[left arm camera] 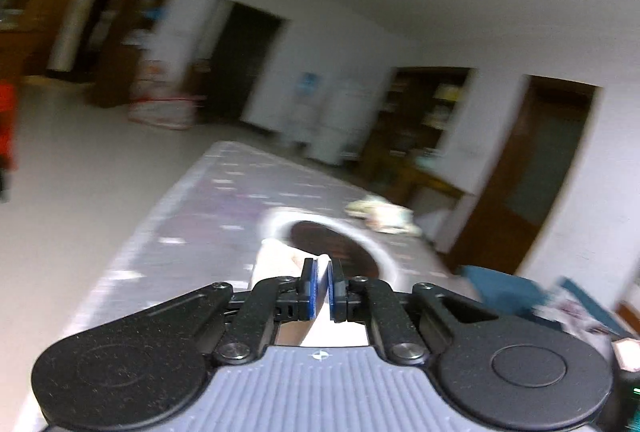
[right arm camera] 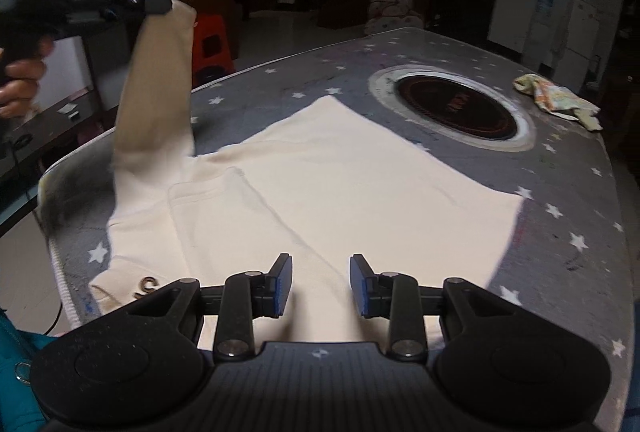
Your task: Fold clothes
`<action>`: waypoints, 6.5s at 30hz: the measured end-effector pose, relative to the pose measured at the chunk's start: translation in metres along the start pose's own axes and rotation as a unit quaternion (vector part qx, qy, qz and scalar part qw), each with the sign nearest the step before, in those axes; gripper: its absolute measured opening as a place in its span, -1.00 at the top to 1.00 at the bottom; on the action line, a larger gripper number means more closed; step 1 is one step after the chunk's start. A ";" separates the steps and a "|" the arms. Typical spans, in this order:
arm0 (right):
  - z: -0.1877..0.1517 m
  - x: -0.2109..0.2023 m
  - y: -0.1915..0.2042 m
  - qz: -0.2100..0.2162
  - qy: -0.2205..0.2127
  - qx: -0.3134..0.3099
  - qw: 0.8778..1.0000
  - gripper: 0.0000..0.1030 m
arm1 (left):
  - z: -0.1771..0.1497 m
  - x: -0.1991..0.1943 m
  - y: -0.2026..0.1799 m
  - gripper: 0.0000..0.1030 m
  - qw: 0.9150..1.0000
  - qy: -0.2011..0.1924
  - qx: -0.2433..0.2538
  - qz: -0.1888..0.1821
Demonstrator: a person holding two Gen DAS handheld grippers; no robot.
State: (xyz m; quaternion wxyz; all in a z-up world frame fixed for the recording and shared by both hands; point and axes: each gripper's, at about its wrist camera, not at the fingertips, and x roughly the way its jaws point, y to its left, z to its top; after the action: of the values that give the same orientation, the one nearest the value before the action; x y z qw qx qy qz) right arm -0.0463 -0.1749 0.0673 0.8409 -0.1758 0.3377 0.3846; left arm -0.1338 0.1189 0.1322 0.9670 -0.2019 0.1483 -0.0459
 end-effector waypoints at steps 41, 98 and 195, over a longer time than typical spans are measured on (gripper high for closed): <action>-0.012 -0.017 -0.004 0.010 -0.001 0.033 0.999 0.39 | -0.088 0.073 0.006 0.67 0.974 0.185 0.123 0.044; -0.047 -0.044 0.040 0.021 0.036 -0.089 0.995 0.05 | -0.138 0.004 -0.046 0.70 0.908 0.201 0.342 -0.138; 0.035 0.083 -0.098 -0.092 0.002 0.097 0.991 0.58 | -0.062 0.206 -0.024 0.47 0.939 0.150 0.305 0.048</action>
State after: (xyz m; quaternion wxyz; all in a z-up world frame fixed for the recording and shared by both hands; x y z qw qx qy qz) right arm 0.0835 -0.1750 0.0379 0.8853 -0.1247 0.3573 0.2704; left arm 0.0425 0.0425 0.0324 0.9498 0.1198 0.2798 -0.0721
